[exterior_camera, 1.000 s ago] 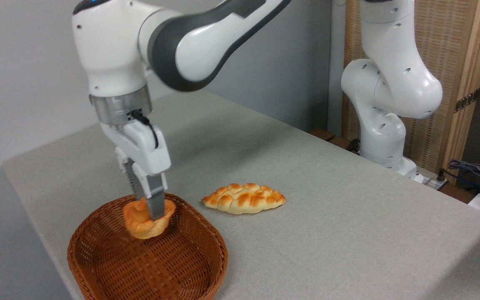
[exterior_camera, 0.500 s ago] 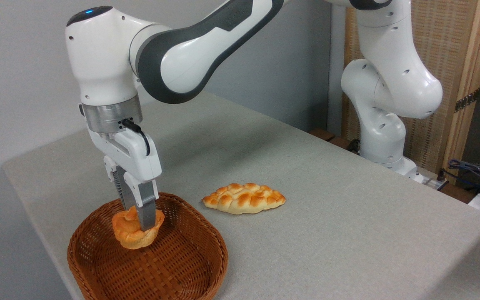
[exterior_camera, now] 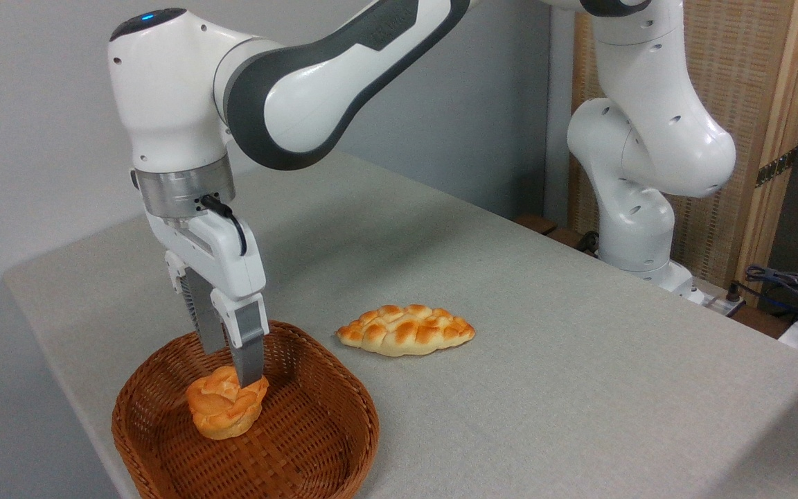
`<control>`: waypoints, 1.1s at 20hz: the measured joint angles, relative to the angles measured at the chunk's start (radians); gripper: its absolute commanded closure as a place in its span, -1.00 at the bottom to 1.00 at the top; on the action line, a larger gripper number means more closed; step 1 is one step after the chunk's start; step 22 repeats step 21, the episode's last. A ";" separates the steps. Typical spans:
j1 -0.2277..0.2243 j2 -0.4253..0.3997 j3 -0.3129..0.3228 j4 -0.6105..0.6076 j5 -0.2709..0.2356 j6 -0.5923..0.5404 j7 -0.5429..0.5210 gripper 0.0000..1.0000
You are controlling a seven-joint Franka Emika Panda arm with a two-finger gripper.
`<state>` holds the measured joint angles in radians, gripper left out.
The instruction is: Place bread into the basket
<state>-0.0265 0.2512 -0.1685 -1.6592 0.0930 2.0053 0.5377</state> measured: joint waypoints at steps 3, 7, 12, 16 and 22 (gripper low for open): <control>0.012 -0.043 0.002 0.017 -0.012 -0.017 -0.005 -1.00; 0.052 -0.180 0.048 0.025 -0.054 -0.223 0.071 -1.00; 0.055 -0.247 0.120 0.027 -0.082 -0.336 0.159 -1.00; 0.046 -0.250 0.195 0.067 -0.097 -0.394 0.190 -1.00; 0.033 -0.249 0.200 0.071 -0.098 -0.396 0.196 -1.00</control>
